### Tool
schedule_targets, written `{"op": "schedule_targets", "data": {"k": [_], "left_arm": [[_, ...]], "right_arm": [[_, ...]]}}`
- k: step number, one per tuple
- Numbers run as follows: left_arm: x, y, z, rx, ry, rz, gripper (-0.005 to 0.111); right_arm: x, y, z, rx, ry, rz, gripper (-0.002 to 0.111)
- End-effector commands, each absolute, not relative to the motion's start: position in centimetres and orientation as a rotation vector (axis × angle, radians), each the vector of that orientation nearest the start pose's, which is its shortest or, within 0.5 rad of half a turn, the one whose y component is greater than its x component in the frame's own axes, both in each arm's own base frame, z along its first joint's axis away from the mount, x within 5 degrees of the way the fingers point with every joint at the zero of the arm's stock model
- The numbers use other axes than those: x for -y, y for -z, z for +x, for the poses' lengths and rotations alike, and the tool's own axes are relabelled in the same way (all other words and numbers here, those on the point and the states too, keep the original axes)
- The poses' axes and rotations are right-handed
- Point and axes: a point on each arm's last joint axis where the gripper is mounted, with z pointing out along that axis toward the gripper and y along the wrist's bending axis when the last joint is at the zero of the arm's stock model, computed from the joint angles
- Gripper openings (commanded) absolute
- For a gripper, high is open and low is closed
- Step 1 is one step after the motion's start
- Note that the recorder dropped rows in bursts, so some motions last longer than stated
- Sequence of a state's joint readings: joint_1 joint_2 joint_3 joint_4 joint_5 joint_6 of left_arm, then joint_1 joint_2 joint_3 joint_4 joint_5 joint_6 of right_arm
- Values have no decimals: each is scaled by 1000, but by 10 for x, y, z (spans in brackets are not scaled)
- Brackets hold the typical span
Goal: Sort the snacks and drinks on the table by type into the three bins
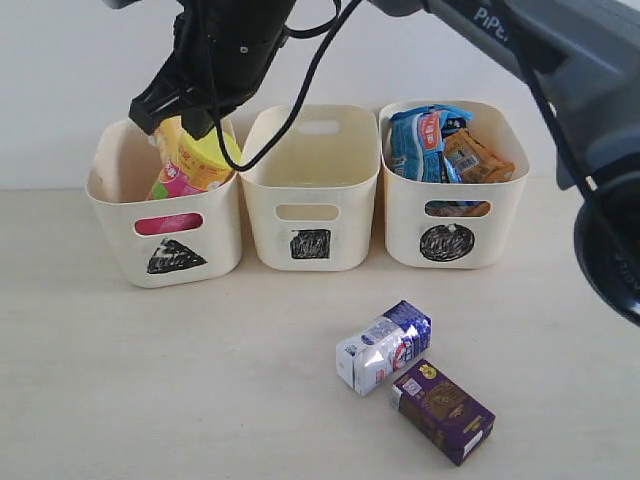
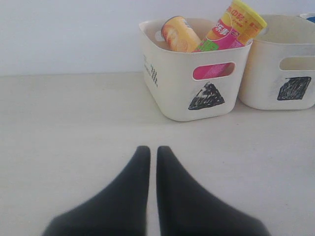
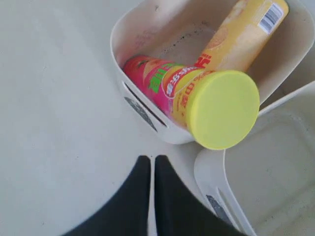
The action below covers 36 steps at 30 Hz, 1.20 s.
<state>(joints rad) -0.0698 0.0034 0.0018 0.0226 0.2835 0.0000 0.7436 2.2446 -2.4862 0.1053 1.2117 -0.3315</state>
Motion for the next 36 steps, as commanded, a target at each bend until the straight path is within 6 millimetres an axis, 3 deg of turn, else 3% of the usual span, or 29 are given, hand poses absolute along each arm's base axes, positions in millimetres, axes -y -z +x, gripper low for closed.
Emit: {"op": "schedule_targets", "data": {"k": [1,8,13,16,29,36], "left_arm": [[3,-188,55,-1759,37,65,4],[3,-188,55,-1759,37,65,4],[3,-188,55,-1761,36,65,4],[3,-188,55,-1761,36,65,4],[3,-188,55,-1761,36,65,4],[3,-188,55,-1759,37,65,4]], "right_arm": [[-329,-354,349,-2168,-290,-1283,0],[-296,-356,319,-2258,-204,-1331,0],[-253,-345,294,-2389,-44,-1299,0],[-225,-340,286,-2433,-34,-1235,0],[-82,-337,264,-2579,45,-694,0],[-32,-342,229,-2476,43,-313,0]]}}
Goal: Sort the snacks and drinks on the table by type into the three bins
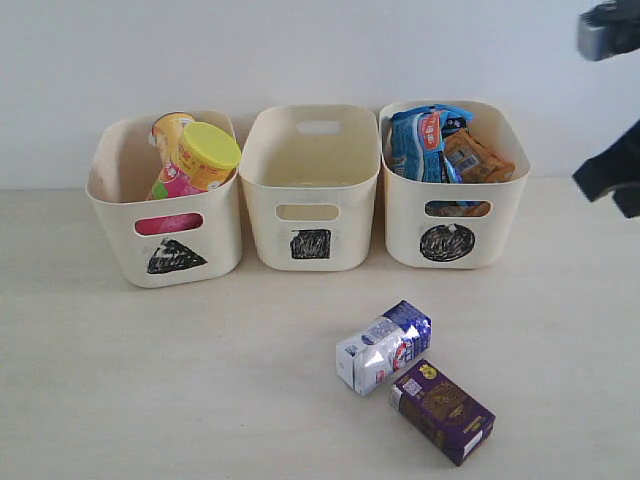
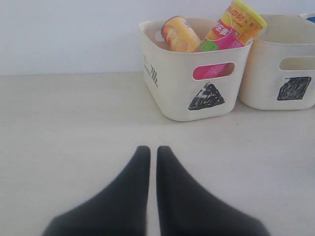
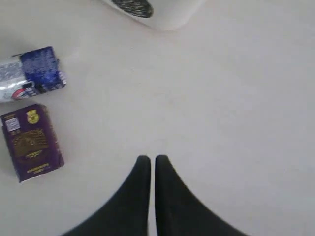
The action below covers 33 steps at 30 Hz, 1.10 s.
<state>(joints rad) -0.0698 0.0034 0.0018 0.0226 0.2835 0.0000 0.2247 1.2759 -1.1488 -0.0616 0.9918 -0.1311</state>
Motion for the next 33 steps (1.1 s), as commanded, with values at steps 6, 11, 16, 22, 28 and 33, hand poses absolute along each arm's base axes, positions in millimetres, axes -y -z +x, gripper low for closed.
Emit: {"op": "schedule_targets", "data": {"k": [6,11,16,22,28,33], "left_arm": [[3,-188,55,-1759,37,65,4],[3,-188,55,-1759,37,65,4],[3,-188,55,-1761,36,65,4],[3,-188,55,-1761,36,65,4],[3,-188,55,-1761,36,65,4],[3,-188,55,-1761,36,65,4]], "right_arm": [[-25,-352,192,-2220,-30,-145,0],[-22,-354,164,-2117,-112,-52,0],[-20,-363,142,-2076,-171,-1,0],[-17,-368,128,-2006,2,-243,0],[-8,-348,115,-1924,152,-356,0],[3,-315,93,-1920,228,-255,0]]}}
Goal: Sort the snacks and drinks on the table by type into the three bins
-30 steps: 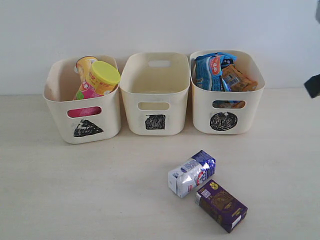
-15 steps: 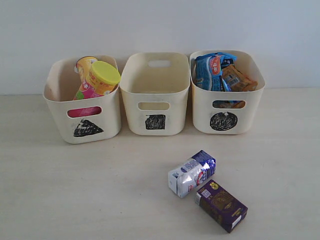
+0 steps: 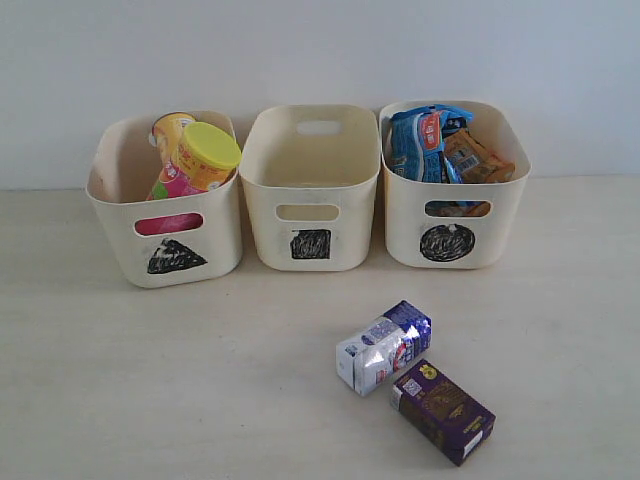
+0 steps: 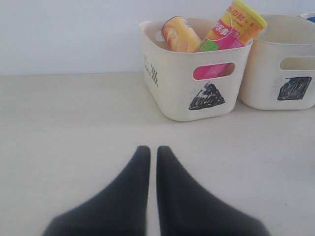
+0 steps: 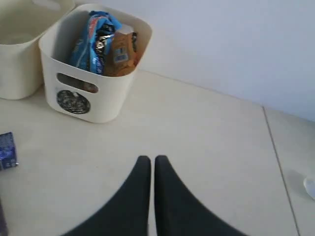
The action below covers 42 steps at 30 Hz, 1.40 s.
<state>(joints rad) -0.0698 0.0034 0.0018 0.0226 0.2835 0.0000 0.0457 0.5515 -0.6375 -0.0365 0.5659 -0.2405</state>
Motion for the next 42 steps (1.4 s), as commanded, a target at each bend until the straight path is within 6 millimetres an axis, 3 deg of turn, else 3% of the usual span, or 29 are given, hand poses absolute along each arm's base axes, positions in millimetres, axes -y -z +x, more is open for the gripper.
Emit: {"op": "schedule_targets", "data": {"k": [1,7,17,22,26,32,42], "left_arm": [[3,-188,55,-1761,36,65,4],[3,-188,55,-1761,36,65,4],[3,-188,55,-1761,36,65,4],[3,-188,55,-1761,36,65,4],[3,-188,55,-1761,36,65,4],[3,-188,55,-1761,36,65,4],[3,-188,55,-1761,36,65,4]], "right_arm": [[4,-309,89,-1905,237,-246,0],[3,-283,70,-1794,255,-241,0],[2,-244,53,-1759,218,-204,0],[2,-222,51,-1687,212,-187,0],[1,-192,55,-1715,171,-152,0],[1,-194,56,-1694,68,-30,0],[1,-184,54,-1809,49,-16,0]]}}
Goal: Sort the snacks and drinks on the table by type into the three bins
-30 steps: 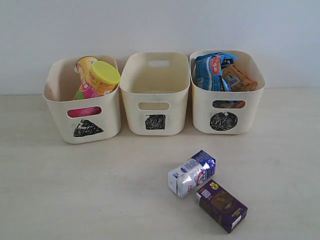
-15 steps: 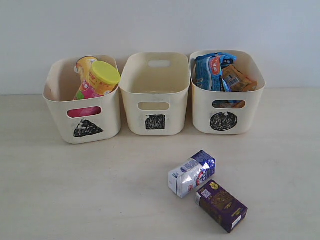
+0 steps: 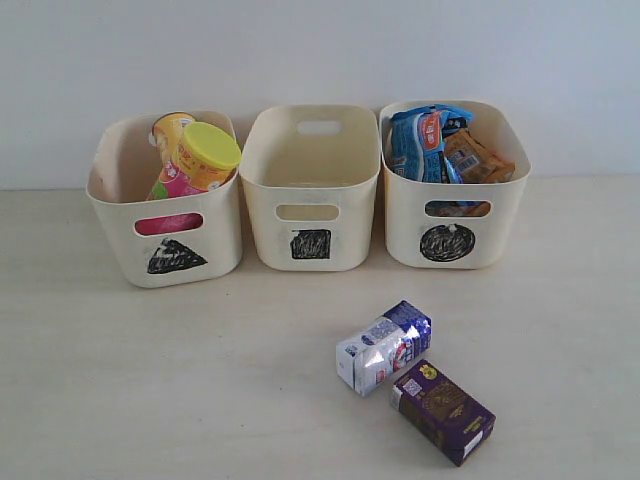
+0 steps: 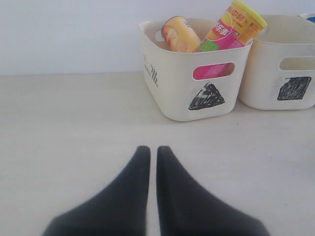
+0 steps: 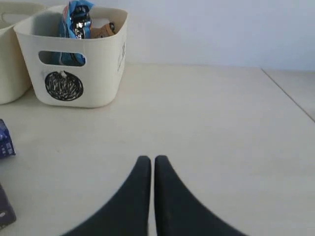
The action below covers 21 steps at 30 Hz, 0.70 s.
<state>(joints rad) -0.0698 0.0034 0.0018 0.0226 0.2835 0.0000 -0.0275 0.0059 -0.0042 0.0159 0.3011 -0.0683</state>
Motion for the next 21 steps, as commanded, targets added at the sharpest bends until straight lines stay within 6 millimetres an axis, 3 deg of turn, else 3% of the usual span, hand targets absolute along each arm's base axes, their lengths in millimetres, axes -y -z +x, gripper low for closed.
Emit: {"op": "schedule_targets", "data": {"k": [1,21], "left_arm": [[3,-188,55,-1761,36,65,4],[3,-188,55,-1761,36,65,4]], "right_arm": [[1,-184,54,-1809,47,-14,0],[1,-182,53,-1829,41,-7,0]]}}
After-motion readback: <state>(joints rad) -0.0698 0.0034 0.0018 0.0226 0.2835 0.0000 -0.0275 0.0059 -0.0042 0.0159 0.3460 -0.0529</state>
